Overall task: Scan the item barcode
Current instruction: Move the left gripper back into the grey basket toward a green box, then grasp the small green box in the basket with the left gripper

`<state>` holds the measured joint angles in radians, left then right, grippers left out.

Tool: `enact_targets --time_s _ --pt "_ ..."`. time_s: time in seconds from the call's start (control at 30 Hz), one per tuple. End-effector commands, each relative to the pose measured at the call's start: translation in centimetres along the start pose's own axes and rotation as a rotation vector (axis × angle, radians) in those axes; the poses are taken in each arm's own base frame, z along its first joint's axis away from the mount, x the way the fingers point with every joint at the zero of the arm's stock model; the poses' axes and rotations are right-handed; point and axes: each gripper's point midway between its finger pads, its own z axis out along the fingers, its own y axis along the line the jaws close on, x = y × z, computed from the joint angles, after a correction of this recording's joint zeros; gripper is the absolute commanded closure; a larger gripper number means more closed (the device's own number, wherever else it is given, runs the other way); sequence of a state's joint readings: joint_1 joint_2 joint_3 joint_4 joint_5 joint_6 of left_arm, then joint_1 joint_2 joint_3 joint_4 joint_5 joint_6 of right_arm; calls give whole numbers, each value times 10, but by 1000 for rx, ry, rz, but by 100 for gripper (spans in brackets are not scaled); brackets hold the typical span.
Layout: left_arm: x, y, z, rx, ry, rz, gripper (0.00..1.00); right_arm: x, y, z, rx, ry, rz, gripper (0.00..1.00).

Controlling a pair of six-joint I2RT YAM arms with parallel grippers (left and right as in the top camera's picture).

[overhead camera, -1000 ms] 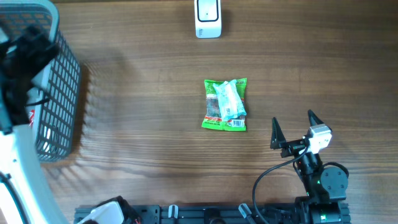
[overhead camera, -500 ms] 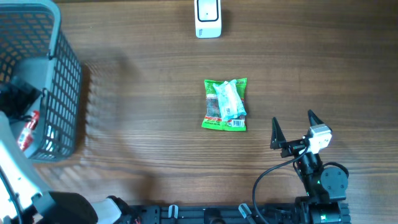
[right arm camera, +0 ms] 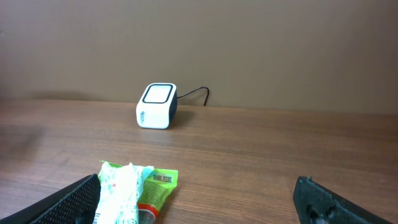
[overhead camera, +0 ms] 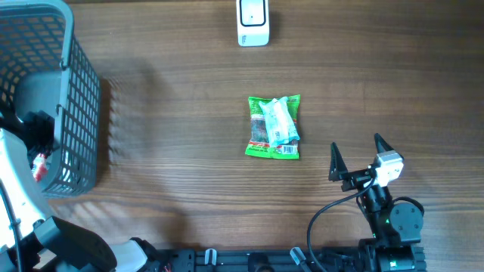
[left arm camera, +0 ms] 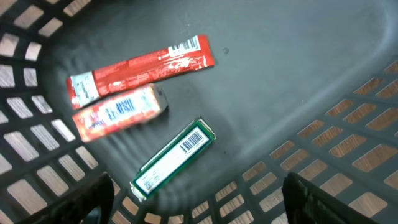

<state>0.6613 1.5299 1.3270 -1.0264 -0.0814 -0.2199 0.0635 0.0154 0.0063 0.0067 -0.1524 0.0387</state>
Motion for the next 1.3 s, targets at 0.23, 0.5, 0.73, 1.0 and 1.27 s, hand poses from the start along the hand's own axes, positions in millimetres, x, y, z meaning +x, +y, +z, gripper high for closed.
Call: enact_targets --time_s 0.23,0.5,0.73,1.0,1.27 --pt "1 -2 31 -5 0 319 11 -2 -2 0 10 -9 -13 0" --pt "12 -12 56 52 77 485 16 -2 -2 0 10 -9 -13 0" --pt "28 -14 90 71 188 513 28 -2 -2 0 10 -9 -13 0" --pt "41 -10 112 66 264 508 36 -2 -2 0 10 -9 -13 0" --pt "44 11 117 46 286 395 0 -2 -2 0 10 -9 -13 0"
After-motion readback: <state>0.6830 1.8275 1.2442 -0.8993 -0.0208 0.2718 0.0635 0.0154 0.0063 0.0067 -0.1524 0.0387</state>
